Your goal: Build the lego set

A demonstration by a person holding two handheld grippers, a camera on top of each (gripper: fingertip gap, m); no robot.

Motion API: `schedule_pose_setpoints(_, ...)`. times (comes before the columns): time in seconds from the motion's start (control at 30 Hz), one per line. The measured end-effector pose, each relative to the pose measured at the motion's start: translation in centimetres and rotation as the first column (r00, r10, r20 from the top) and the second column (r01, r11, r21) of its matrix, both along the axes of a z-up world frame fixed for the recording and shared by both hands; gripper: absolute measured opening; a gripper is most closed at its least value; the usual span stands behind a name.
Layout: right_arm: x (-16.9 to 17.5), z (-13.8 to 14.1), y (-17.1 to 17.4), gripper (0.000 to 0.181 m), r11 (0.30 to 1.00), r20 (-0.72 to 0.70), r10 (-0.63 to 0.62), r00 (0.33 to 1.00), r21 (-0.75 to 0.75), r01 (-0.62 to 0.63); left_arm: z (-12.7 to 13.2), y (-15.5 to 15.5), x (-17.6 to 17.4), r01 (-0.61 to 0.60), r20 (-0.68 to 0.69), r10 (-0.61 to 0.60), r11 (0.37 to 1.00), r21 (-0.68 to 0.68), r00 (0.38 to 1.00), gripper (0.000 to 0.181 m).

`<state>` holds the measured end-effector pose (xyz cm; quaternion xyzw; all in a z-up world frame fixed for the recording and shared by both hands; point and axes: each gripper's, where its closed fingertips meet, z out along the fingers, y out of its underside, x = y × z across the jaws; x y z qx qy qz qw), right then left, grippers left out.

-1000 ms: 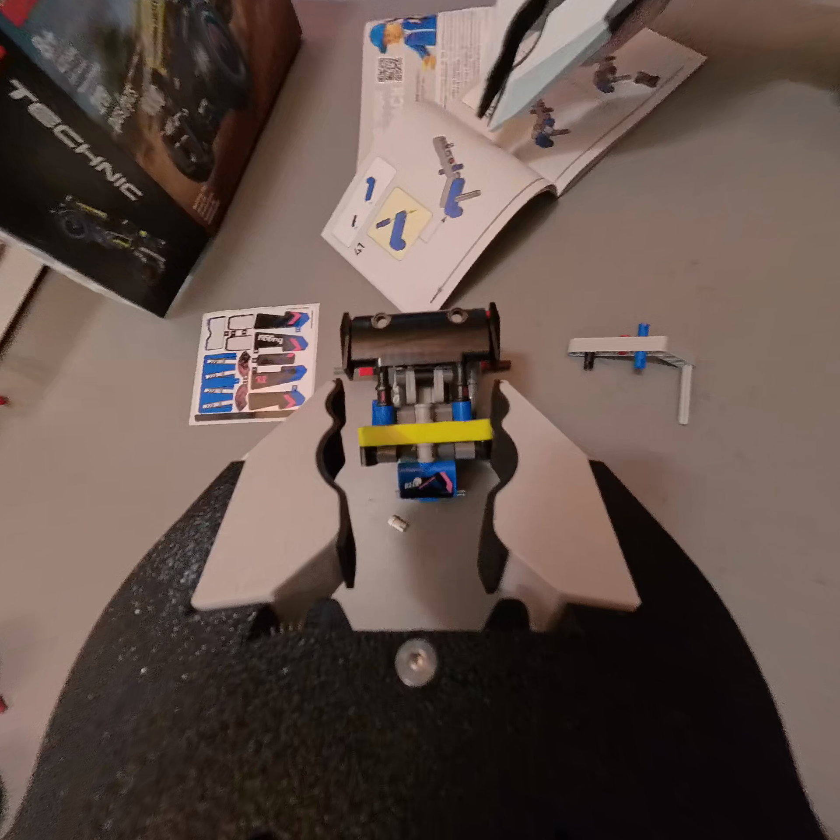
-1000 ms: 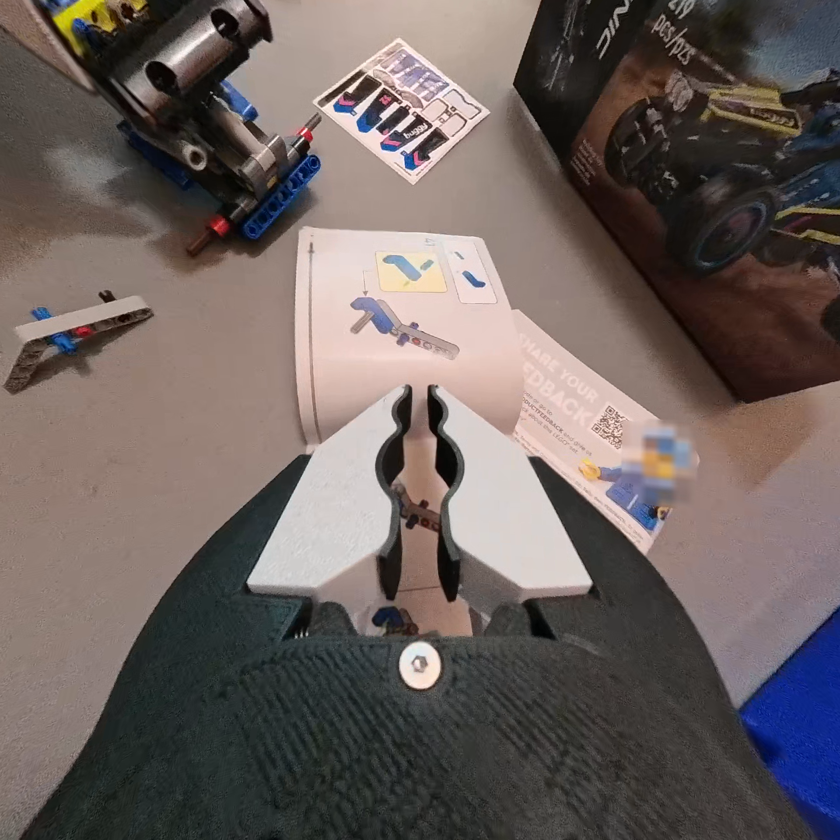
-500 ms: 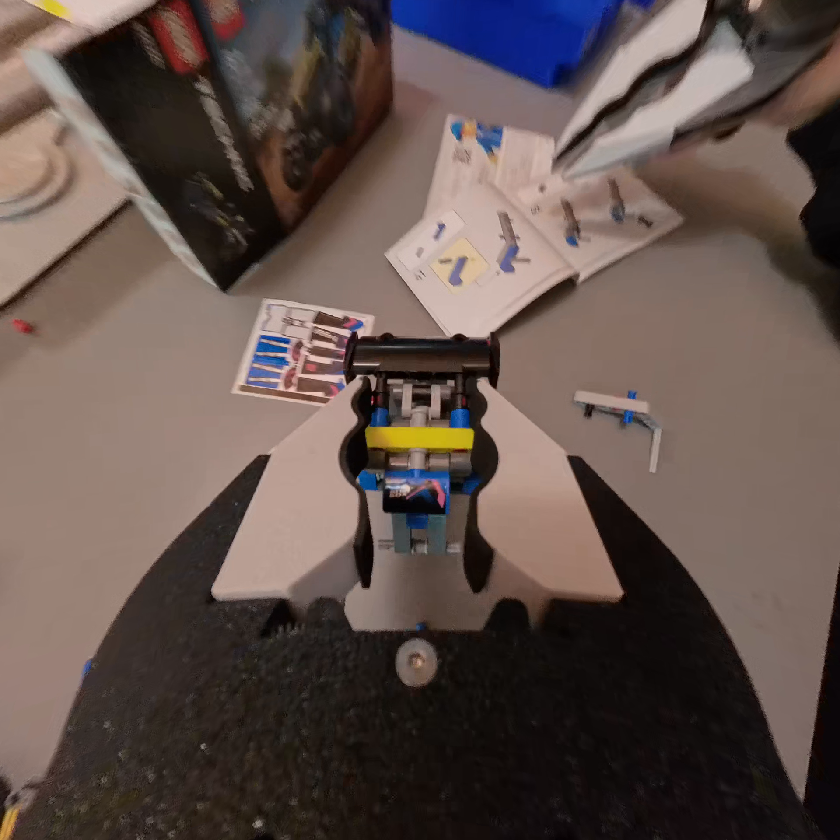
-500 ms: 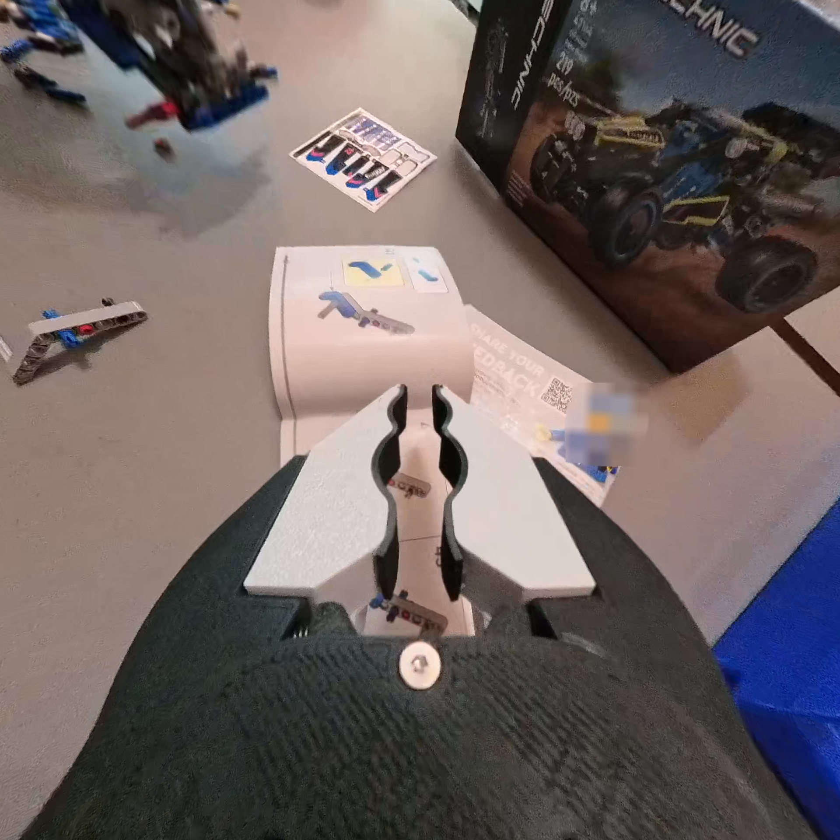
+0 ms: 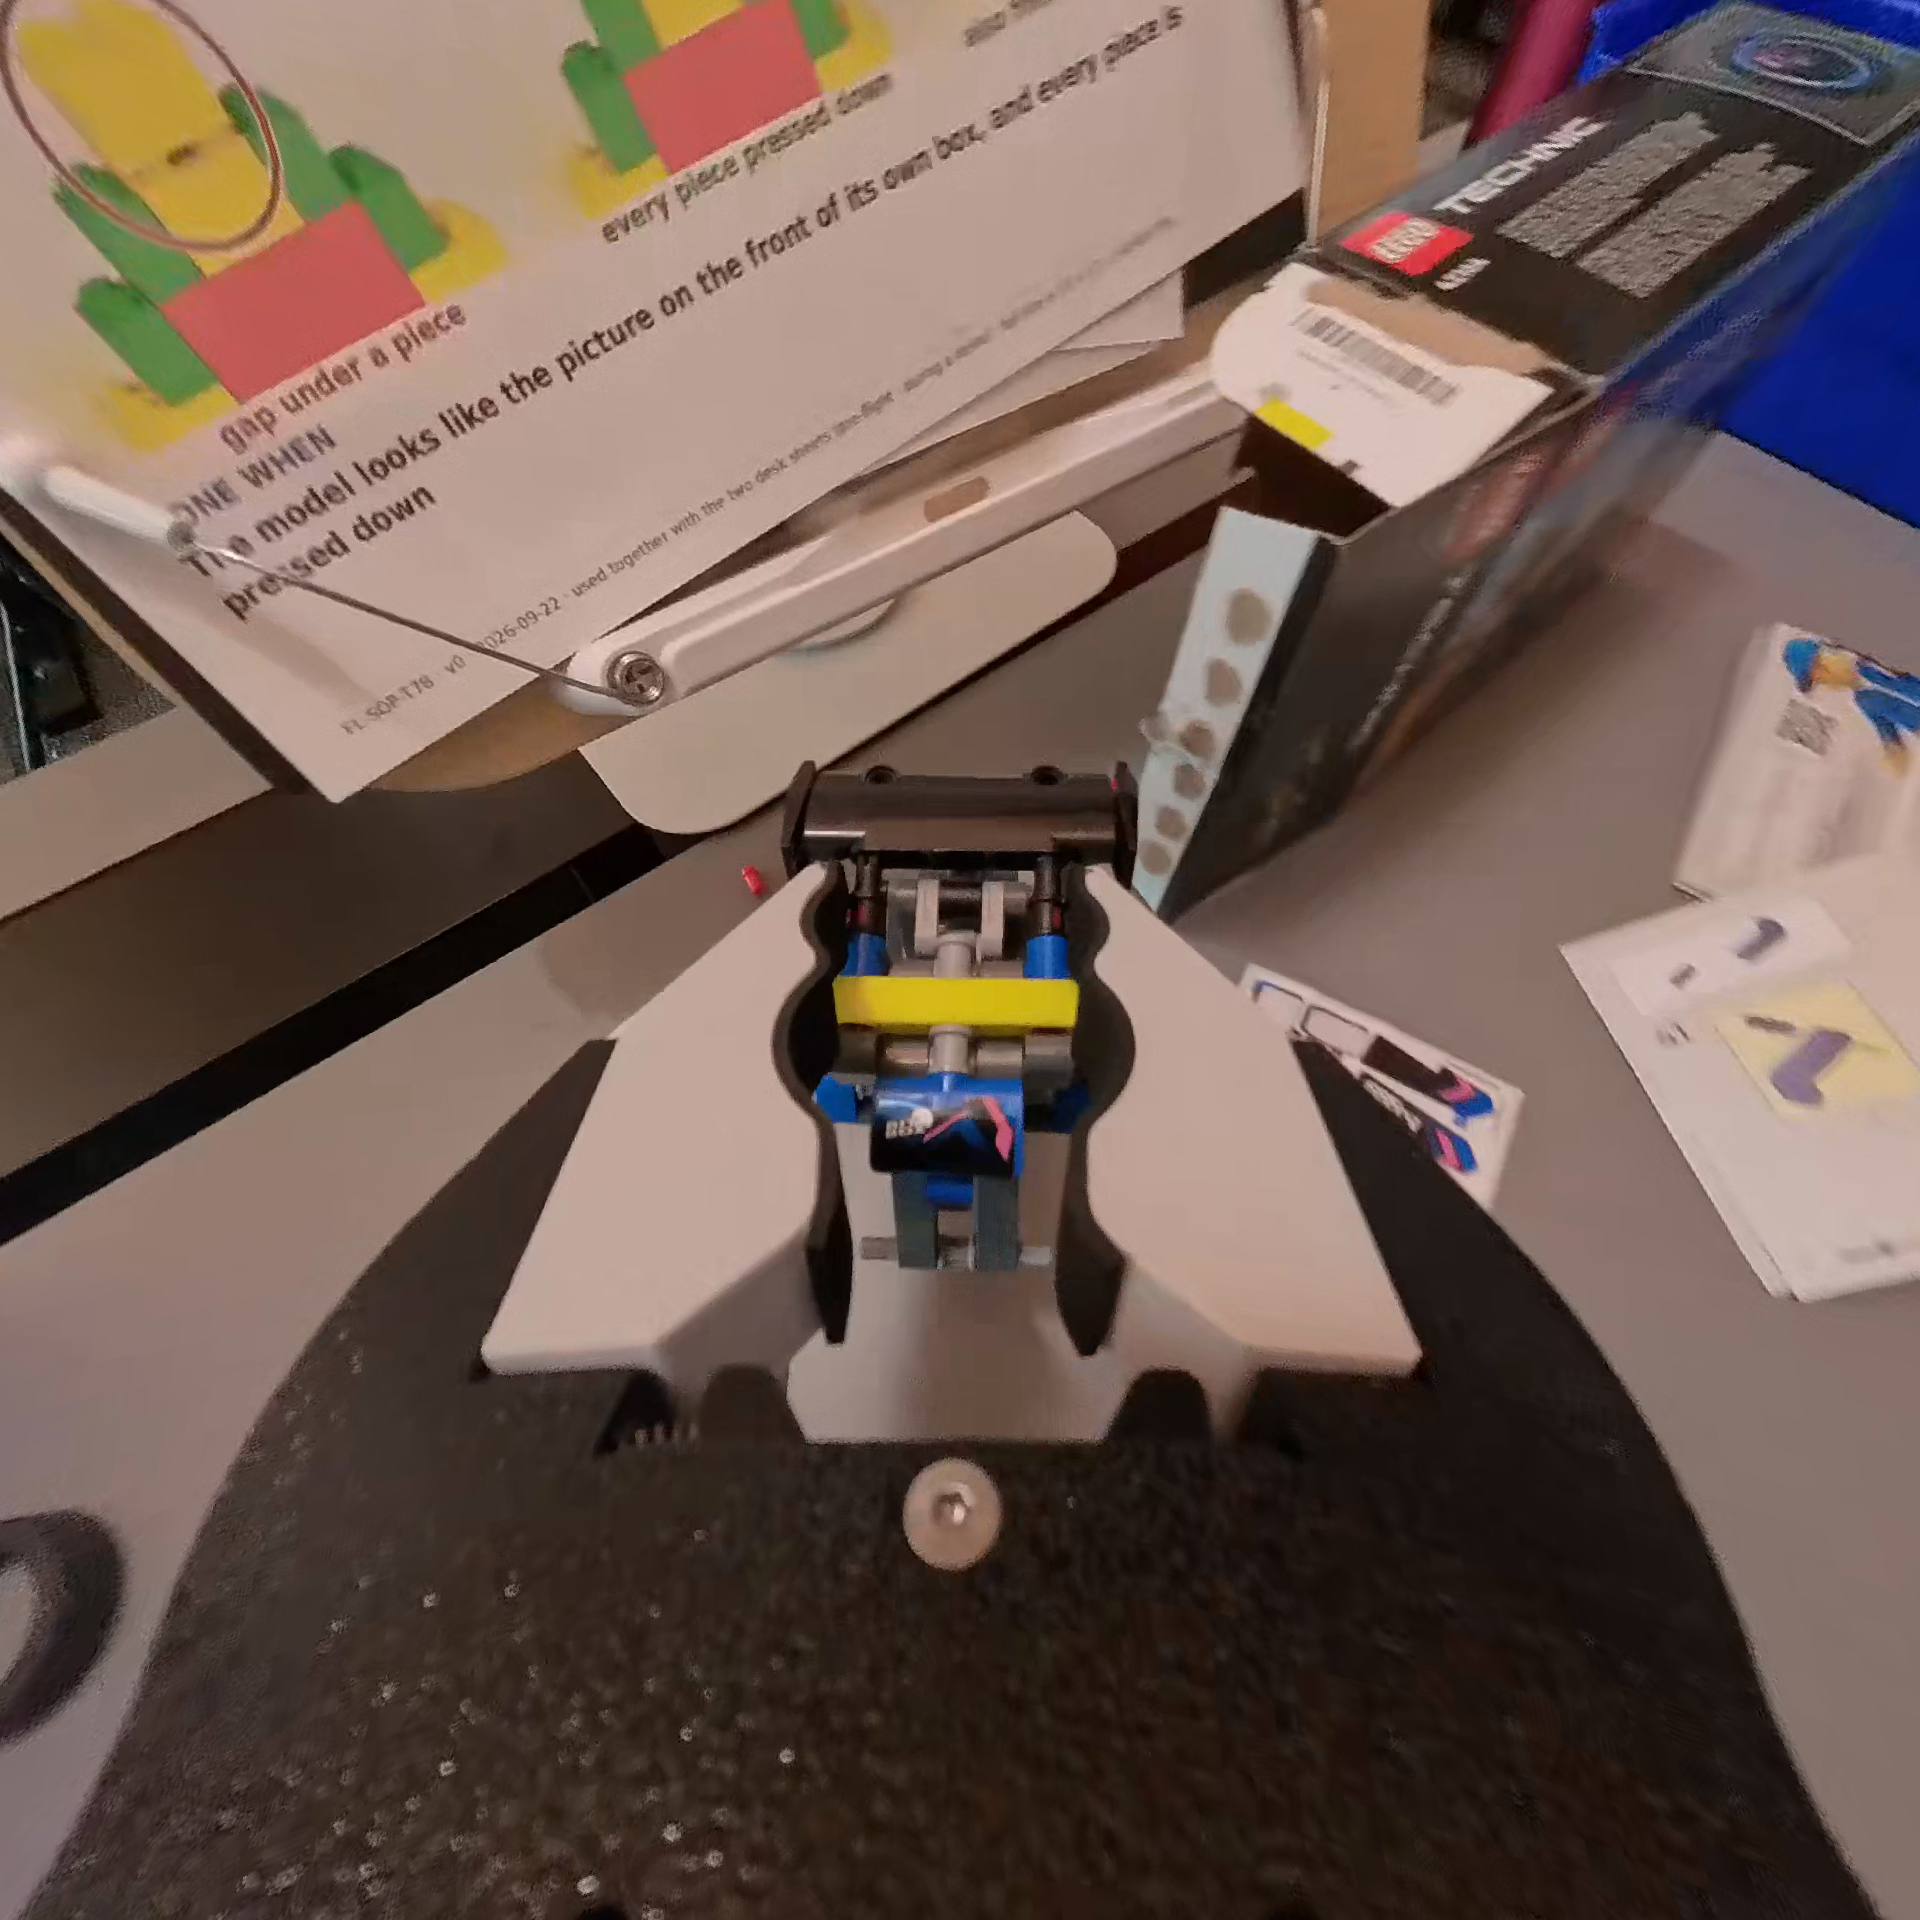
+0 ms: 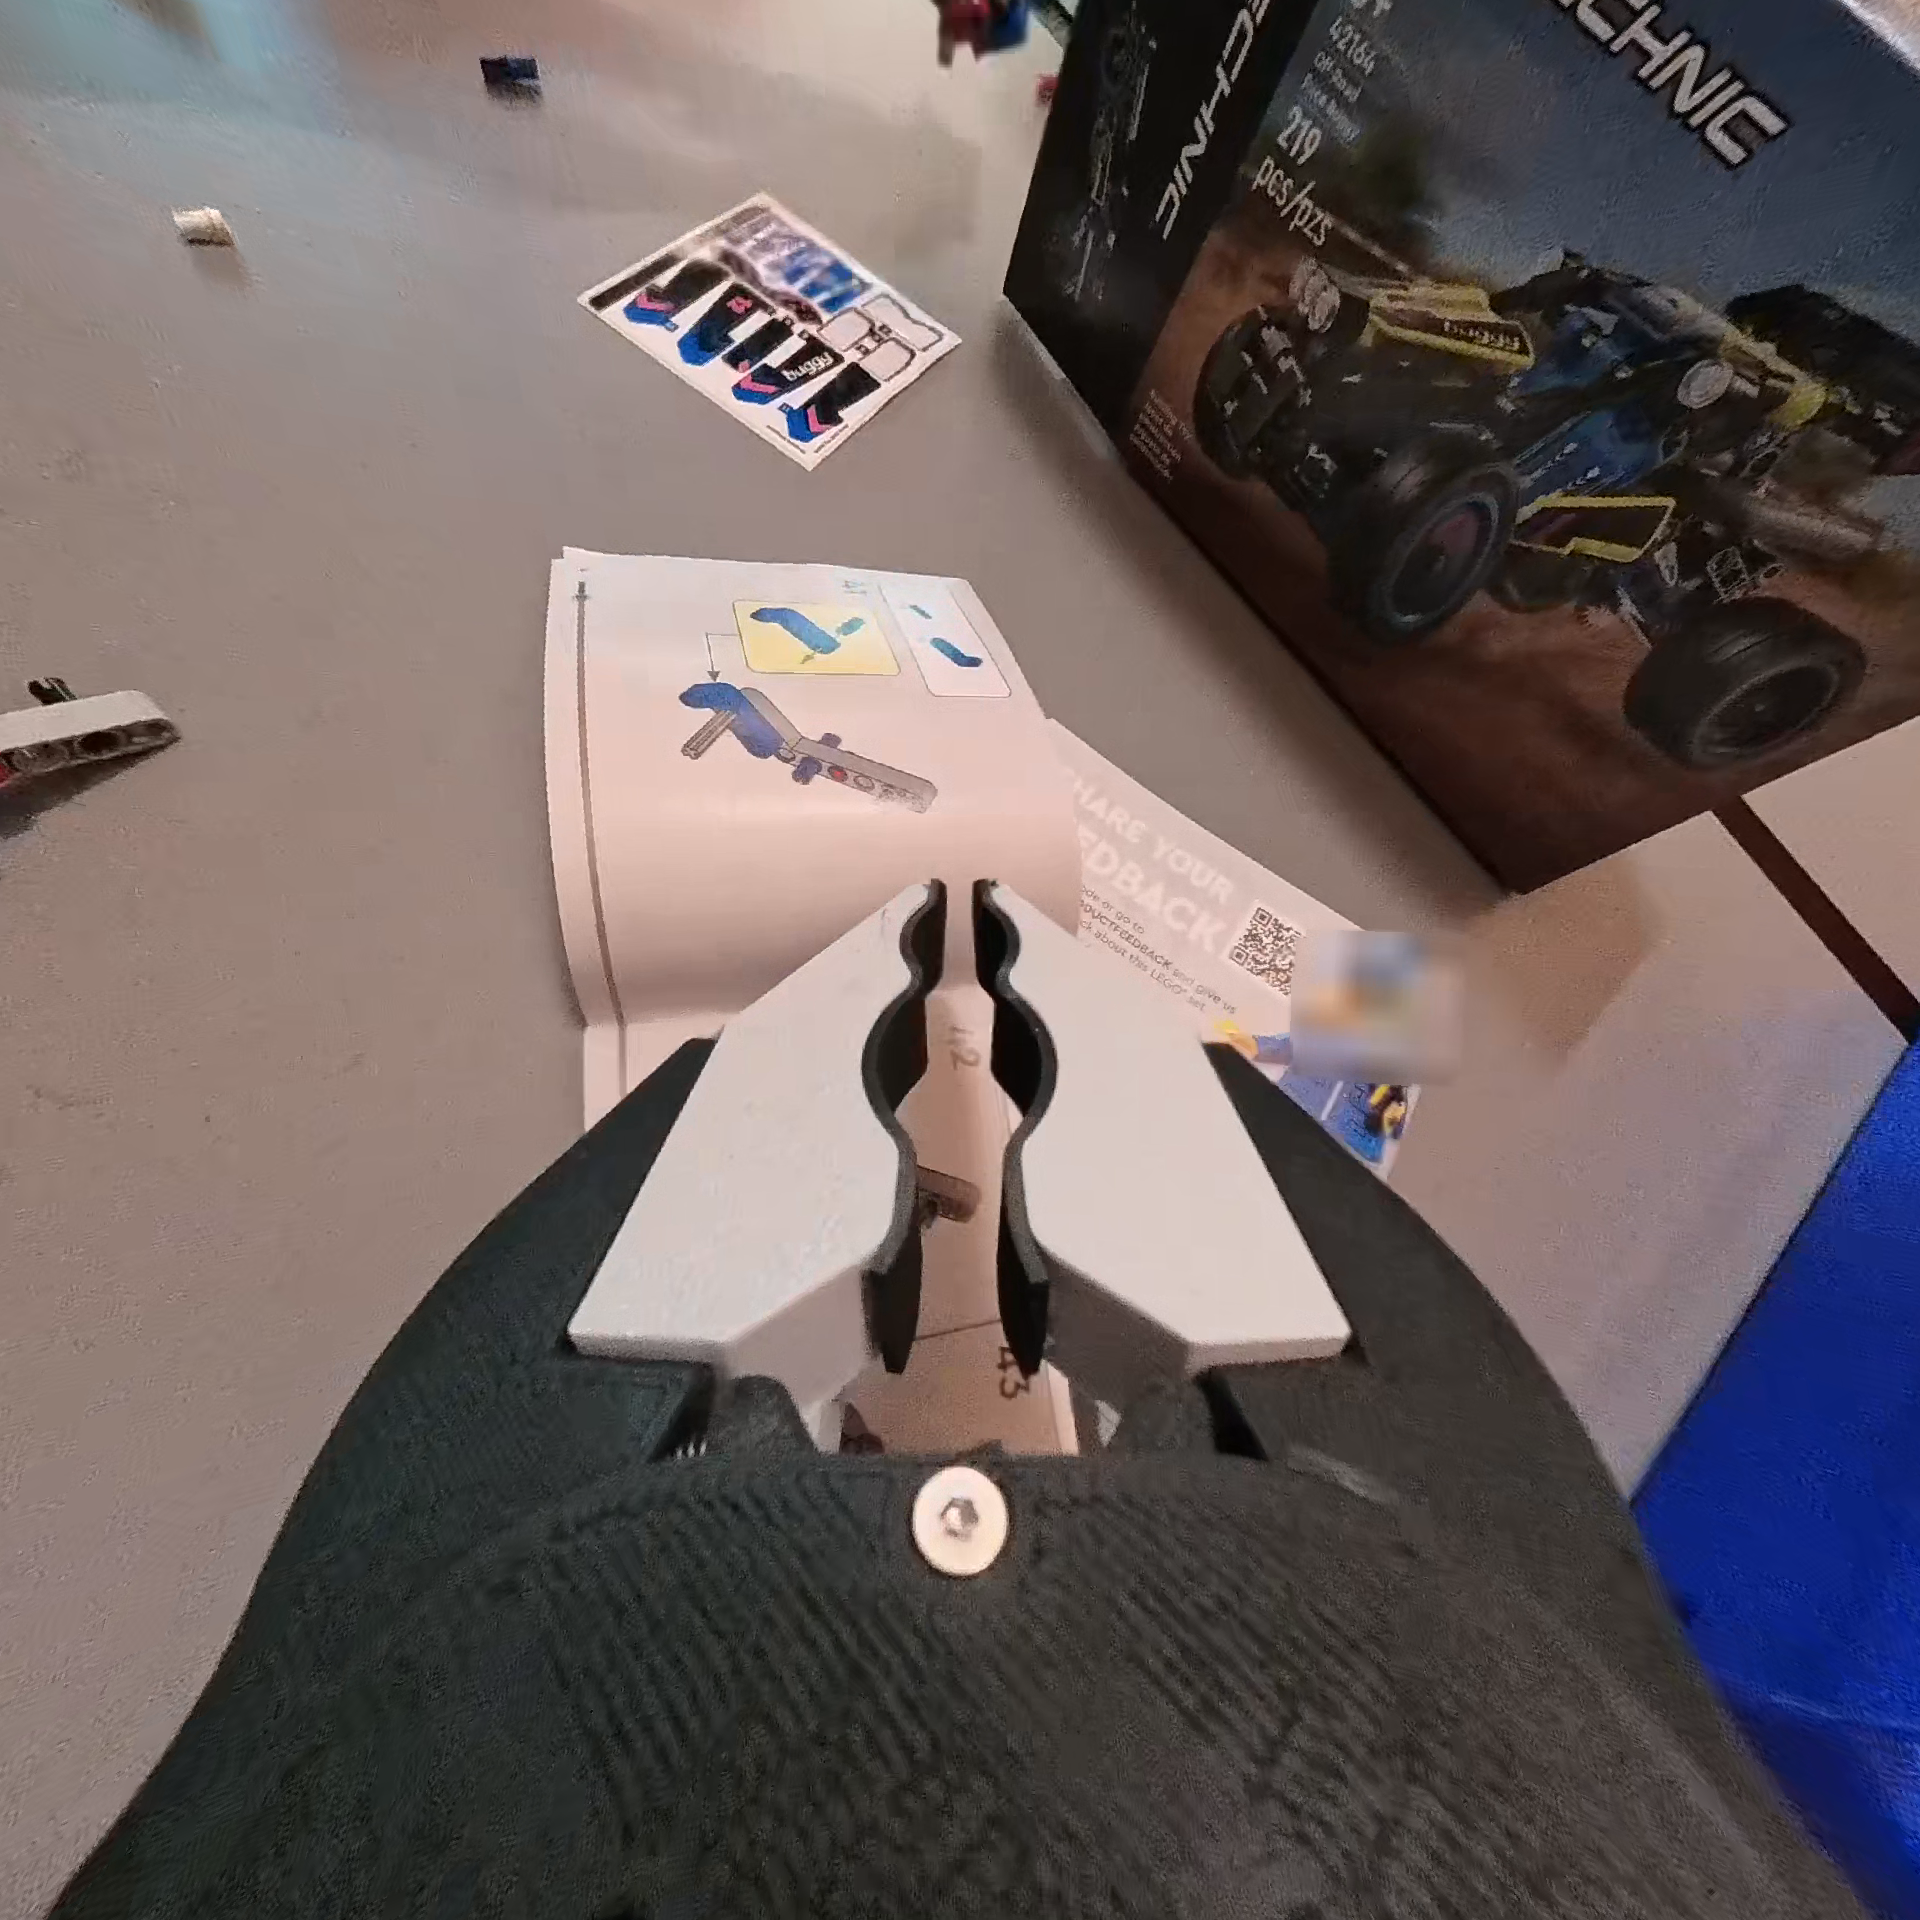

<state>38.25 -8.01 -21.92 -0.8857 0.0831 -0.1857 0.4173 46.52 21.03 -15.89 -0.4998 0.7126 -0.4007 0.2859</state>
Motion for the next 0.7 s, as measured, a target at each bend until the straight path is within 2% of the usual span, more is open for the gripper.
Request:
schedule_pose_setpoints(0.33, 0.5, -0.1, -0.1, 0.001, 0.999, 0.068, -0.038, 0.997, 0.028, 0.036, -3.1, -2.8, -0.9, -0.119, 0.079, 0.122, 0.992, -0.044, 0.989, 0.039)
schedule_pose_setpoints(0.5, 0.8, -0.8, -0.7, 0.001, 0.998, 0.066, -0.062, 0.996, 0.004, 0.062, -4.2, -4.5, -0.5, -0.092, 0.078, 0.095, 0.995, -0.042, 0.992, 0.04)
schedule_pose_setpoints(0.6, 0.9, -0.9, -0.7, 0.001, 0.997, 0.07, -0.072, 0.995, -0.001, 0.072, -4.6, -4.8, -1.0, -0.024, 0.006, 0.025, 0.998, -0.054, 1.0, 0.045)
schedule_pose_setpoints(0.67, 1.0, -0.9, -0.8, 0.001, 0.997, 0.073, -0.081, 0.994, 0.004, 0.081, -3.5, -4.2, -1.9, 0.023, -0.015, -0.024, 0.996, -0.087, 1.0, 0.057)
schedule_pose_setpoints(0.7, 1.0, -0.9, -0.9, 0.001, 0.996, 0.075, -0.088, 0.993, 0.009, 0.088, -2.3, -3.7, -2.2, 0.052, 0.013, -0.051, 0.993, -0.106, 0.999, 0.056)
